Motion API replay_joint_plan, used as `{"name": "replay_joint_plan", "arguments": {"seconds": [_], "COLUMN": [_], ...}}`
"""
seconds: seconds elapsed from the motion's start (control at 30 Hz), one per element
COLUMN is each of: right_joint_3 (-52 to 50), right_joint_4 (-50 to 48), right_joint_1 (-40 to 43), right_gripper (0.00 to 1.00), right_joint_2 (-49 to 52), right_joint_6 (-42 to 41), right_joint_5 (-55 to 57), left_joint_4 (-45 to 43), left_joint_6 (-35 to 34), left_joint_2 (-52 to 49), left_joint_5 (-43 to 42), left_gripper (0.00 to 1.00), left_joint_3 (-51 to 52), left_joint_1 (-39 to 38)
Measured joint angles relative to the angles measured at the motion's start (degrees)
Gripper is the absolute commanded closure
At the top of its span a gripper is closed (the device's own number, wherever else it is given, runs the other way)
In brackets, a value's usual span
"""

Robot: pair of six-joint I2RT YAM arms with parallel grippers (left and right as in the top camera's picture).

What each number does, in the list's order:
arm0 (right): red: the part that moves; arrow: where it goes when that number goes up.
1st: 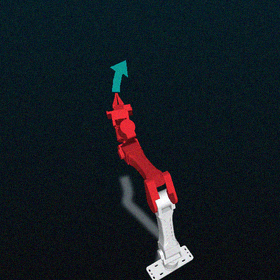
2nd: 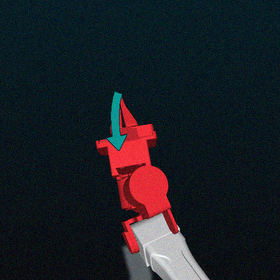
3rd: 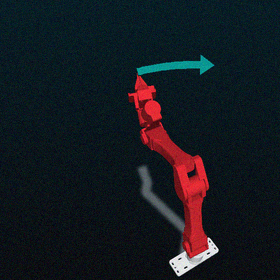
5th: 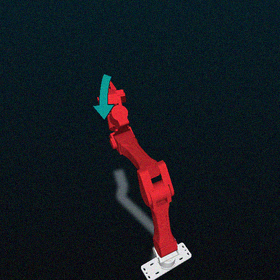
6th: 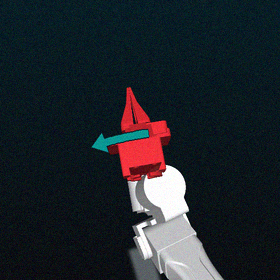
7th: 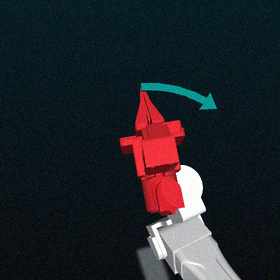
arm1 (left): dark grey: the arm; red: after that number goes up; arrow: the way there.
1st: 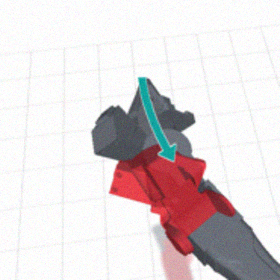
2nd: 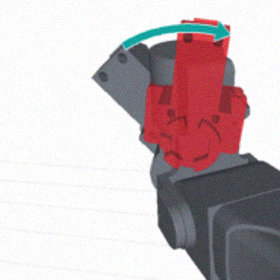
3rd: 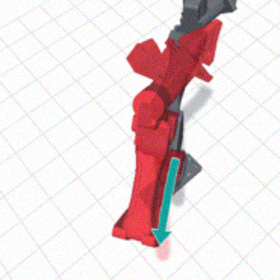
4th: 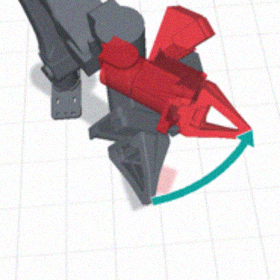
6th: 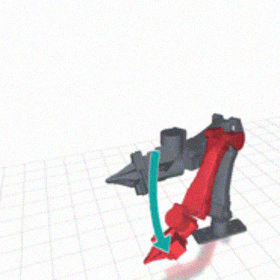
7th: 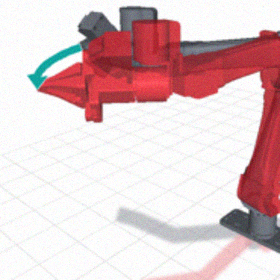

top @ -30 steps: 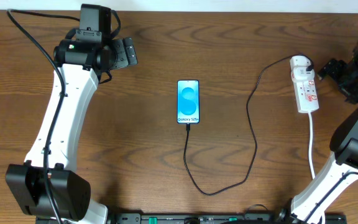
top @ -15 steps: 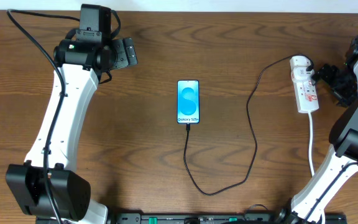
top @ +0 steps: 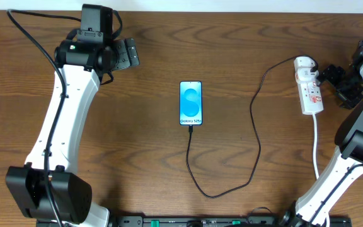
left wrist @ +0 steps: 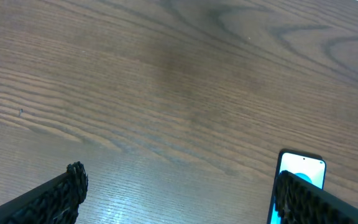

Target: Plug charger to phone and switch on socket

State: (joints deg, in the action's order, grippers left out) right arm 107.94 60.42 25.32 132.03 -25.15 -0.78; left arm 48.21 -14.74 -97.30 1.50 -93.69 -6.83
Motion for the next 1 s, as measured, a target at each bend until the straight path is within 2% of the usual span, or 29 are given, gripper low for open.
{"name": "replay_joint_plan", "arguments": {"seconds": [1.0], "right_joint_3": [0.35], "right_joint_4": [0.48], "right_joint_1": [0.07], "right_gripper": [0.01], "right_joint_2": [0.11], "right_joint_6": [-0.09], "right_joint_5": [-3.32], "left_joint_4": [0.0], "left_joint_6": [-0.02], "left_joint_2": [0.0], "left_joint_5": [0.0], "left_gripper": [0.02], "left_joint_3": [0.0], "left_joint_1": [0.0]}}
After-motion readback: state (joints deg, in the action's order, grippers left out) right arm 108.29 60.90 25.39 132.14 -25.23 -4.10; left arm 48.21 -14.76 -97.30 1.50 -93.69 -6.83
